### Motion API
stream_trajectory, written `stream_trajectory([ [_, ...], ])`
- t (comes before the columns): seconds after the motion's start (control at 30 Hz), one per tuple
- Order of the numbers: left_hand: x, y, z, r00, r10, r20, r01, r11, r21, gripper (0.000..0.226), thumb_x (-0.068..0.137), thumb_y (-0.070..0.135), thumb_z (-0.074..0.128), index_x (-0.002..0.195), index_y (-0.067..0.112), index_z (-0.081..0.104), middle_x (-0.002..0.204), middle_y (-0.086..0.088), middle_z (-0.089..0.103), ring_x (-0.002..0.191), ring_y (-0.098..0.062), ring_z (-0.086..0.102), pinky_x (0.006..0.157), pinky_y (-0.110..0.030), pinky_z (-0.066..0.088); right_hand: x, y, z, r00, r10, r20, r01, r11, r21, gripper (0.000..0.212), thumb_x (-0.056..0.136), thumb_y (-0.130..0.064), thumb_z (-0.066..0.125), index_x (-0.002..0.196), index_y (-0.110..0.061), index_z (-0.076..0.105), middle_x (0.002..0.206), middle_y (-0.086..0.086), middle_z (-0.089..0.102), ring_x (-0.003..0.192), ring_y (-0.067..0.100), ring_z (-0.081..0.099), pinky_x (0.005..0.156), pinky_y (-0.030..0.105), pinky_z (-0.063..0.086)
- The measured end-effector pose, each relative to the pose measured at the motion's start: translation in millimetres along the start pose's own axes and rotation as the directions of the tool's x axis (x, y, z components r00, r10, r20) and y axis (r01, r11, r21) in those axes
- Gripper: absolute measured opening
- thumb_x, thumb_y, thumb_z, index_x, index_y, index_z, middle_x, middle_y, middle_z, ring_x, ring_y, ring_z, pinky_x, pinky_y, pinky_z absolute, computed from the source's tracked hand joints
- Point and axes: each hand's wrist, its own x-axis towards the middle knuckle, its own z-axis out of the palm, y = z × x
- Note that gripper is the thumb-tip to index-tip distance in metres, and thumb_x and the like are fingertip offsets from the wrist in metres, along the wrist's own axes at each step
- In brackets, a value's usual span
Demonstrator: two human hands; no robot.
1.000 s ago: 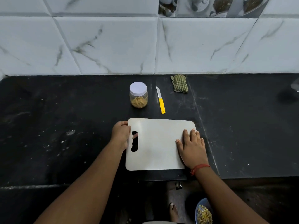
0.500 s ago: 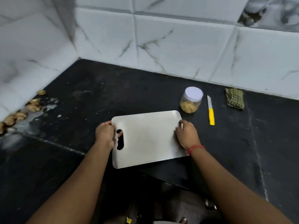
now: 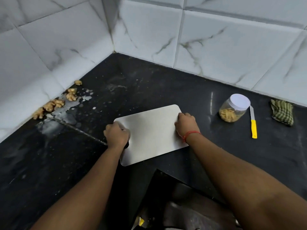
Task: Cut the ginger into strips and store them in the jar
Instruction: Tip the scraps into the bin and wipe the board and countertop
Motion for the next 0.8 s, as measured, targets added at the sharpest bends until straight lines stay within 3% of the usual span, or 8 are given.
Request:
stream_trajectory([
  [0.07, -5, -2, 5, 0.999, 0.033, -0.007, -0.033, 0.999, -0.01, 0.006, 0.093, 0.01, 0.058, 0.095, 0.013, 0.053, 0.124, -0.019, 0.053, 0.119, -0.038, 0.047, 0.093, -0.032, 0.031, -2, -3, 1, 0.999, 0.019, -0.034, -0.022, 0.997, -0.07, 0.029, 0.094, -0.029, 0.05, 0.118, -0.013, 0.054, 0.12, 0.01, 0.053, 0.113, 0.031, 0.048, 0.09, 0.041, 0.042],
  [0.13, -10, -1, 10, 0.998, 0.059, -0.017, -0.06, 0.997, -0.044, 0.014, 0.094, 0.011, 0.058, 0.089, 0.017, 0.046, 0.123, -0.014, 0.053, 0.12, -0.035, 0.046, 0.089, -0.029, 0.026, -3, -5, 1, 0.999, 0.021, -0.034, -0.025, 0.991, -0.133, 0.031, 0.093, -0.03, 0.048, 0.12, -0.014, 0.054, 0.121, 0.009, 0.055, 0.113, 0.03, 0.05, 0.092, 0.043, 0.041],
  [0.2, -14, -2, 13, 0.998, 0.061, -0.019, -0.062, 0.996, -0.067, 0.007, 0.096, 0.013, 0.057, 0.1, 0.012, 0.051, 0.13, -0.015, 0.049, 0.125, -0.036, 0.042, 0.094, -0.034, 0.032, -3, -7, 1, 1.0, 0.028, -0.008, -0.029, 0.991, -0.13, 0.032, 0.093, -0.027, 0.047, 0.121, -0.014, 0.053, 0.122, 0.009, 0.054, 0.114, 0.029, 0.049, 0.091, 0.043, 0.042],
  [0.27, -16, -1, 18, 0.998, 0.06, 0.006, -0.059, 0.996, -0.06, 0.029, 0.098, 0.017, 0.055, 0.124, 0.003, 0.052, 0.148, -0.018, 0.04, 0.137, -0.039, 0.034, 0.107, -0.044, 0.035, -3, -6, 1, 1.0, 0.029, 0.008, -0.028, 0.993, -0.114, 0.032, 0.093, -0.025, 0.046, 0.122, -0.013, 0.052, 0.123, 0.009, 0.053, 0.115, 0.029, 0.047, 0.088, 0.042, 0.044],
  [0.37, -18, 0, 22, 0.998, 0.038, 0.04, -0.036, 0.998, -0.051, 0.05, 0.1, 0.02, 0.053, 0.145, 0.002, 0.041, 0.166, -0.021, 0.015, 0.151, -0.04, 0.015, 0.12, -0.049, 0.024, -3, -2, 1, 0.999, 0.008, 0.043, -0.005, 0.997, -0.079, 0.033, 0.093, -0.027, 0.046, 0.123, -0.013, 0.05, 0.125, 0.009, 0.05, 0.118, 0.03, 0.043, 0.09, 0.044, 0.045],
  [0.5, -22, 0, 31, 0.998, 0.046, 0.047, -0.049, 0.997, 0.056, 0.064, 0.102, 0.028, 0.051, 0.155, 0.002, 0.027, 0.167, -0.025, 0.006, 0.155, -0.038, 0.003, 0.126, -0.044, 0.01, -9, 9, 1, 0.993, -0.077, 0.085, 0.089, 0.985, -0.145, 0.036, 0.093, -0.034, 0.046, 0.124, -0.017, 0.051, 0.133, 0.004, 0.048, 0.128, 0.034, 0.032, 0.096, 0.047, 0.042],
  [0.67, -48, 32, 66, 0.931, 0.358, 0.073, -0.363, 0.881, 0.303, 0.072, 0.102, 0.035, 0.045, 0.16, 0.005, 0.014, 0.169, -0.019, 0.005, 0.156, -0.036, -0.002, 0.126, -0.046, 0.003, -16, 43, -10, 0.99, -0.135, 0.037, 0.136, 0.99, -0.038, 0.047, 0.095, -0.033, 0.046, 0.14, -0.019, 0.042, 0.147, 0.003, 0.039, 0.139, 0.03, 0.026, 0.108, 0.045, 0.036],
  [0.8, -87, 92, 114, 0.761, 0.616, 0.206, -0.648, 0.699, 0.304, 0.066, 0.102, 0.04, 0.045, 0.158, 0.009, 0.028, 0.168, -0.018, 0.015, 0.156, -0.035, 0.005, 0.125, -0.05, 0.008, -27, 95, -22, 0.976, -0.152, -0.156, 0.147, 0.988, -0.045, 0.044, 0.096, -0.032, 0.046, 0.137, -0.019, 0.047, 0.141, 0.001, 0.048, 0.131, 0.025, 0.039, 0.103, 0.04, 0.041],
])
